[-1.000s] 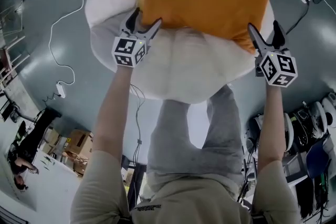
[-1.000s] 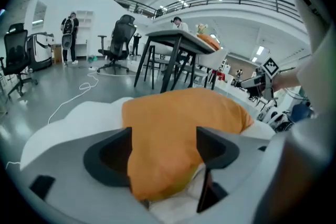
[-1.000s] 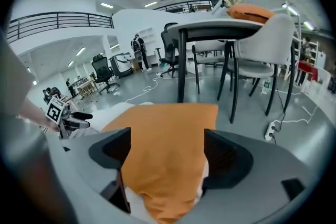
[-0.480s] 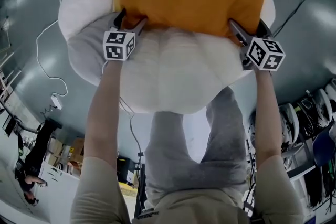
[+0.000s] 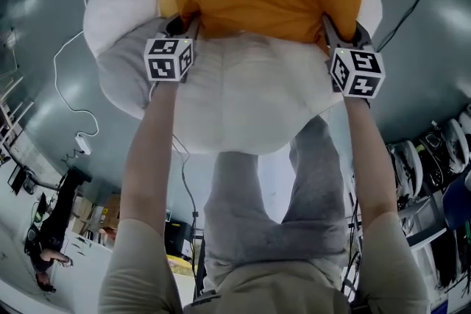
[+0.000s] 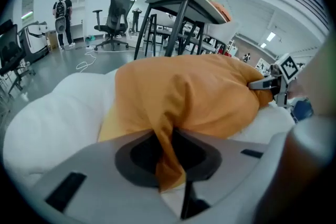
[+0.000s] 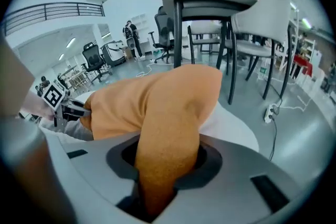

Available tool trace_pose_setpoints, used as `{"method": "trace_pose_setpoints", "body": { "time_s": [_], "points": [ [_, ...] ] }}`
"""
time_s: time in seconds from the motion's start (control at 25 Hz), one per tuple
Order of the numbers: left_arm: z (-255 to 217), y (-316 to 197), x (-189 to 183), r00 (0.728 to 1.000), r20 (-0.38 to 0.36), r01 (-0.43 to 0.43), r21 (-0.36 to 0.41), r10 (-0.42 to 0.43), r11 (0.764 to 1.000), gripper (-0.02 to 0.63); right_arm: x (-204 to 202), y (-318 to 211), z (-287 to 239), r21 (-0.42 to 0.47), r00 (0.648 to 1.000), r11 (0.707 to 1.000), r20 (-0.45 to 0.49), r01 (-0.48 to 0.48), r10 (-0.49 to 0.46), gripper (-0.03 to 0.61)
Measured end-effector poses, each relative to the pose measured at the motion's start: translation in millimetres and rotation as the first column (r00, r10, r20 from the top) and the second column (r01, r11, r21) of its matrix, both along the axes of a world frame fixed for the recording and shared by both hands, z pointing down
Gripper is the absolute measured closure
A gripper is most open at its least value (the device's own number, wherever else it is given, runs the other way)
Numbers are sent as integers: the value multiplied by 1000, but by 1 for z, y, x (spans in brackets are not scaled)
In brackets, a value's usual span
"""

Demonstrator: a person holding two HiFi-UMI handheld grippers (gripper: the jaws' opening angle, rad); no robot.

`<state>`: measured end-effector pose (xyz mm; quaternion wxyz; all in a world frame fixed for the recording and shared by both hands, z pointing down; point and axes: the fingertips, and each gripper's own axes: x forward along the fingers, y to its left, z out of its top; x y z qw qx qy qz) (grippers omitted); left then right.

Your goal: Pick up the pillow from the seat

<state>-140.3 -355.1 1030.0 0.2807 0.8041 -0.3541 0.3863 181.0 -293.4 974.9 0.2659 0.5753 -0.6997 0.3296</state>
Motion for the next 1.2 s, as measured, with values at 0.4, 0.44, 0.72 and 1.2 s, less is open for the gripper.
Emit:
{"method": "trace_pose_setpoints", "body": {
  "time_s": [0.4,0.44,0.72,1.2],
  "points": [
    [-156,-7,-1,998,-63,25,175,-14,984,569,-17,-9,-167,253,996,966,-83,49,-29,485],
    [-181,-6,-1,997,-76,40,199,-25,979,571,-17,-9,-192,280,995,958,-92,60,-36,485],
    [-387,-7,19,982,-177,128,364,-67,922,572,-2,-15,-402,483,988,869,-150,110,-42,485],
    [-797,13,17,939,-339,254,794,54,553,572,0,33,-769,857,993,508,-113,81,32,477]
  ]
}}
